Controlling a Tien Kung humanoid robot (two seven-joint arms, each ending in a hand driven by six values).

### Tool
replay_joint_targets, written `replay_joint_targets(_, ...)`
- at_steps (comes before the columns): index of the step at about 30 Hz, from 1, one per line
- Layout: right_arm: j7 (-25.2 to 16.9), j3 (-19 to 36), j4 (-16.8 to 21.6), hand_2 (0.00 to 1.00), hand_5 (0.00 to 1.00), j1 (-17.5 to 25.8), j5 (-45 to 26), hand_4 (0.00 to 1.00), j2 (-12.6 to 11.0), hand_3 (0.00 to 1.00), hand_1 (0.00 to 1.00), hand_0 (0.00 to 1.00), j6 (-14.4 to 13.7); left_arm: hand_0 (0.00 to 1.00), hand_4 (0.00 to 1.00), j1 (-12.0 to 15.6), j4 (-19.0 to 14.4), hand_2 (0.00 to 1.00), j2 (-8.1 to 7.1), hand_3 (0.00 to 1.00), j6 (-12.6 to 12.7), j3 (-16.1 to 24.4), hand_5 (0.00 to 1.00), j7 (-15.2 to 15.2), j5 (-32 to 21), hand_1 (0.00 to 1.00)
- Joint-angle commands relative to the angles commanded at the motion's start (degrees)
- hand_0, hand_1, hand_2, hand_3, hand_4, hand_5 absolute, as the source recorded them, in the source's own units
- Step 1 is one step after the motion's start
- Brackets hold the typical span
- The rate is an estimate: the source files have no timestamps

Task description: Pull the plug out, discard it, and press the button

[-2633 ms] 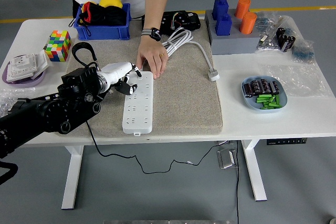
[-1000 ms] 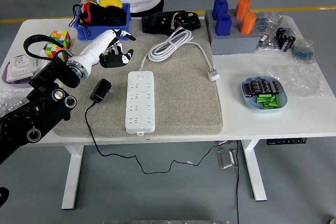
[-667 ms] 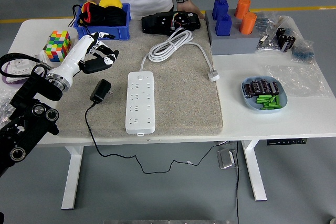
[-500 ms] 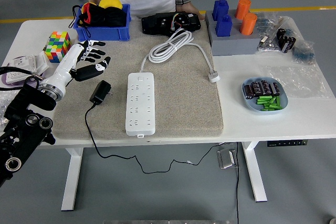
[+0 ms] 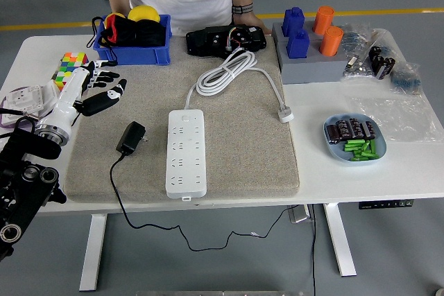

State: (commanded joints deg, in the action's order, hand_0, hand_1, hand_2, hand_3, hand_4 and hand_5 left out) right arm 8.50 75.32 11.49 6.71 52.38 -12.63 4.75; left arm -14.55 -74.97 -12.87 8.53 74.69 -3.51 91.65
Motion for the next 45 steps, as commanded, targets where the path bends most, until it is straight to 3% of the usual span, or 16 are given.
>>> replay_joint_targets(22,0.0,0.5,0.2,0.669,0.672,0.3,0.4,0.768,0.5,0.671,0.686,0.753,0.0,0.675,0.639,2.4,-0.7,0.669,0.12,0.783,0.4,6.3,0.327,1.2,0.9,0.701)
replay_joint_targets(45,-0.1,1.8,0.5,0.669,0.672,-0.1,1.5,0.768,0.9,0.671,0.686,0.754,-0.1,0.67,0.636,3.0,-1.3,0.663,0.61,0.783,-1.0,5.0,0.316,0.3,0.6,0.691)
